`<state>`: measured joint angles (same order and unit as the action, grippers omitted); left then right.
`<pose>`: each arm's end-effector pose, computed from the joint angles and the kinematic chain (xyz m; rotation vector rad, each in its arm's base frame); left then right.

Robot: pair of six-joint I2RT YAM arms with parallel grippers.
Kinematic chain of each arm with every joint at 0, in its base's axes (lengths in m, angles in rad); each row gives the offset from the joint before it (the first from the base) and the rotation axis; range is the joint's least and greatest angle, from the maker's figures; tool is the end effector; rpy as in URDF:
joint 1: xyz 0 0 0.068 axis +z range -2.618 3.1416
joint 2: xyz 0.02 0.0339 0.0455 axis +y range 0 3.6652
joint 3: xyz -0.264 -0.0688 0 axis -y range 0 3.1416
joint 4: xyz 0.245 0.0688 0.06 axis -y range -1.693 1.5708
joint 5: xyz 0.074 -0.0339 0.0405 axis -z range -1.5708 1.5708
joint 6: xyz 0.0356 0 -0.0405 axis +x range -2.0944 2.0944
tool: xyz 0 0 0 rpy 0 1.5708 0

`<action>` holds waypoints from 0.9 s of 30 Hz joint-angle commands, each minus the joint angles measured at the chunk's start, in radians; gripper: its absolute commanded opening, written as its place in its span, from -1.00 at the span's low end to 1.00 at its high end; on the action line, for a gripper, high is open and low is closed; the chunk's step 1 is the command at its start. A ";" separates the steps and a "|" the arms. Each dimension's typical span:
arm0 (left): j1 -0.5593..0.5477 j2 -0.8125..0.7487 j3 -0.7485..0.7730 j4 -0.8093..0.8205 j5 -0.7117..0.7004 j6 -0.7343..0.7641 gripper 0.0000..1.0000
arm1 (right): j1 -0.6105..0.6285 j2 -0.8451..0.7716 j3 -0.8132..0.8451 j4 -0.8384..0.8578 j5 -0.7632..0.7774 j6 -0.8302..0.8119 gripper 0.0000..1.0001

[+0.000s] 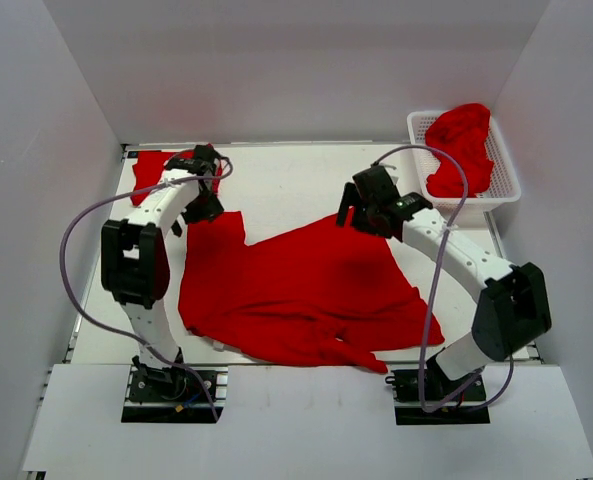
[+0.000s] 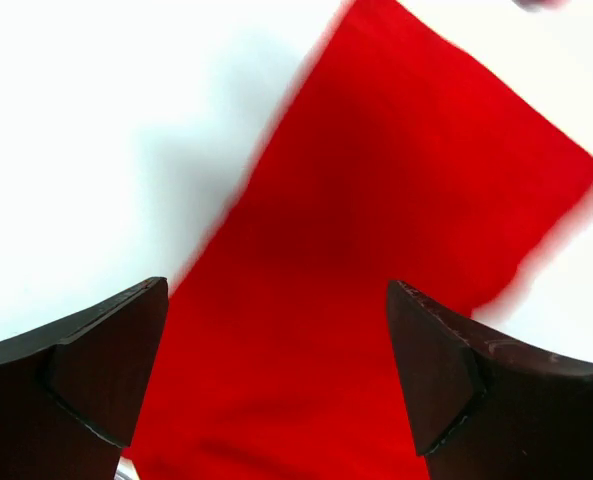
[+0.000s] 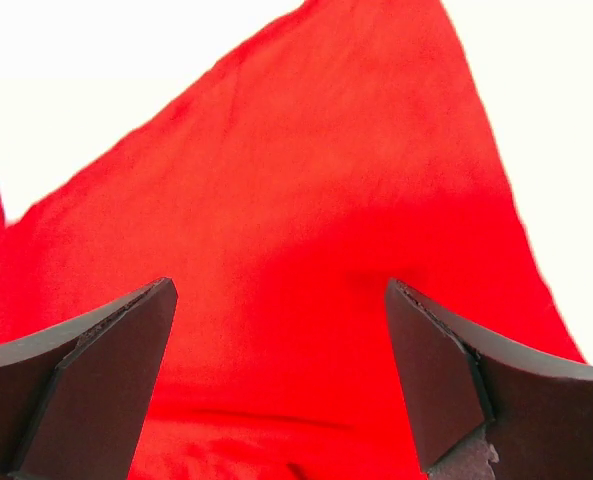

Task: Fold and stack the t-shirts
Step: Flatten out the tshirt

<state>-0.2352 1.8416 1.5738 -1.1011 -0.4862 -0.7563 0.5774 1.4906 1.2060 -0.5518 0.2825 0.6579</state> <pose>0.3578 -0.0686 0.2576 -0.7609 2.5908 0.4588 0.2763 0.1682 0.2851 0.2254 2.3683 0.2538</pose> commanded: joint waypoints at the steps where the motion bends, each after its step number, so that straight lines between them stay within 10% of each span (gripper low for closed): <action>1: 0.085 0.005 0.016 0.134 0.029 0.122 1.00 | -0.045 0.071 0.108 0.004 0.075 -0.047 0.81; 10: 0.211 0.195 0.037 0.484 0.247 0.359 1.00 | -0.139 0.207 0.233 0.012 0.011 -0.113 0.81; 27: 0.240 0.280 -0.038 0.552 0.279 0.353 0.82 | -0.214 0.260 0.256 0.052 -0.106 -0.122 0.81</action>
<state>-0.0010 2.1468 1.5833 -0.5564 -0.2268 -0.3923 0.3733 1.7428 1.4269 -0.5259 0.1959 0.5423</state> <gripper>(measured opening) 0.914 0.905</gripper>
